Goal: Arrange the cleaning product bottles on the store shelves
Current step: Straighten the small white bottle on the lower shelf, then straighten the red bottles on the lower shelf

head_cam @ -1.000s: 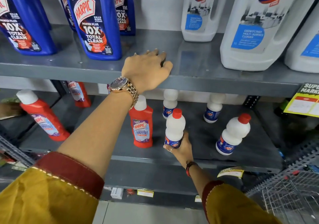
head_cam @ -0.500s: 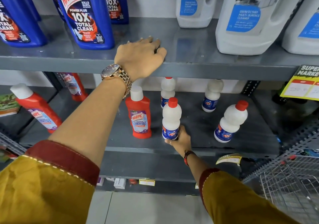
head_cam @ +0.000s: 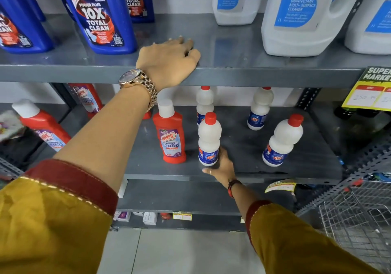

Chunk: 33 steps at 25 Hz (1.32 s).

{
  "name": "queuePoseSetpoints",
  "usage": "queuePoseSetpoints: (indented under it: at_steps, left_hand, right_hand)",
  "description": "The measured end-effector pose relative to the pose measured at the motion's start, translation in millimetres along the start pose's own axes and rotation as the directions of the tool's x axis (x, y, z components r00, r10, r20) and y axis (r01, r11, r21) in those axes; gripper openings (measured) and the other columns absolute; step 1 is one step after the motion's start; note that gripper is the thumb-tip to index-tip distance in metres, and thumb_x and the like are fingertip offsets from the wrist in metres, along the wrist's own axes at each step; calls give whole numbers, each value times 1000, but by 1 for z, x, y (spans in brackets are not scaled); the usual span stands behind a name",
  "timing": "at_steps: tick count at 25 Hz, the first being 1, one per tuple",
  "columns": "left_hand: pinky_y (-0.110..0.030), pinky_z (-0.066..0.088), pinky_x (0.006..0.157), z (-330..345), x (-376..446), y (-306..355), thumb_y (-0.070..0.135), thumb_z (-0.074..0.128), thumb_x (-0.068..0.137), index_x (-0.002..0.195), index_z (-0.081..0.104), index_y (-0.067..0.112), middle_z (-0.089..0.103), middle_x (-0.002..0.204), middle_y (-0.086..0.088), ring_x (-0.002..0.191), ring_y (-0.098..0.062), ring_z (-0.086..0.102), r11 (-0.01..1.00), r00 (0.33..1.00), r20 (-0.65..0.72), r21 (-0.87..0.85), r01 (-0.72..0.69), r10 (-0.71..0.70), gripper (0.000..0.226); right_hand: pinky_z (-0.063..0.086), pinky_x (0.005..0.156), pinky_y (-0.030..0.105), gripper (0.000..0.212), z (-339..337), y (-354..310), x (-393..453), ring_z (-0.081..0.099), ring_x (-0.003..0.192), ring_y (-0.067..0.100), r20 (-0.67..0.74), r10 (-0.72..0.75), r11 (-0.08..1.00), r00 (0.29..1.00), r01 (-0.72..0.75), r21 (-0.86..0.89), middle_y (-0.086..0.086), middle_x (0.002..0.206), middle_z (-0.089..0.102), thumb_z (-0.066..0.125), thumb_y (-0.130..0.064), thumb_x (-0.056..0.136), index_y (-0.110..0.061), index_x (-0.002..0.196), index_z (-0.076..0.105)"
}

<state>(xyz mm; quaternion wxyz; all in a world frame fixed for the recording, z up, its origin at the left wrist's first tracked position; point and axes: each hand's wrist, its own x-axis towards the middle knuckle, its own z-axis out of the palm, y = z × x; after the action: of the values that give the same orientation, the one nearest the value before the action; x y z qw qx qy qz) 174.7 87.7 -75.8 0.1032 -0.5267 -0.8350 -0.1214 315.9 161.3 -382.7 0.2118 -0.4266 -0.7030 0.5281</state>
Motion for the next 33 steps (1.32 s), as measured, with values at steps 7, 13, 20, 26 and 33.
queuePoseSetpoints:
  at_steps: [7,13,20,26,33]
  left_hand:
    - [-38,42,99,-5,-25,-12,38,31,95,131,49,31,48,143,10,130,-19,45,986,983,-157,-124,-112,92,41]
    - [-41,45,92,-20,-106,-99,33,39,95,128,52,26,59,132,-5,118,-30,55,997,918,-395,-70,-42,11,37]
    - [-45,48,87,-31,-121,-217,45,31,92,125,53,27,62,126,-13,107,-36,60,995,926,-365,-50,87,-99,43]
    - [-33,43,94,-27,-109,-277,29,40,96,119,60,18,66,122,-4,110,-25,60,992,886,-447,13,-129,121,33]
    - [-36,32,106,-15,-110,-335,29,38,96,121,60,20,65,123,1,119,-18,56,993,829,-546,40,-114,117,34]
  right_hand:
    - [30,110,31,73,-13,27,-48,35,136,22,-12,-13,998,1000,12,-68,6,146,39,66,3,75,-13,138,34]
    - [40,94,21,40,0,19,-70,54,117,20,13,-128,991,992,129,-43,-1,117,59,60,2,79,-15,115,56]
    - [41,97,22,76,94,-61,-54,51,113,12,3,-243,955,970,239,173,-1,126,49,75,-3,67,-16,131,35]
    - [43,86,30,82,134,-101,-17,56,96,19,-349,-158,939,924,251,237,4,111,54,85,0,55,-17,118,34]
    - [47,82,35,77,173,-109,-1,58,95,29,-538,-10,982,843,110,155,8,103,56,88,-12,54,-4,112,38]
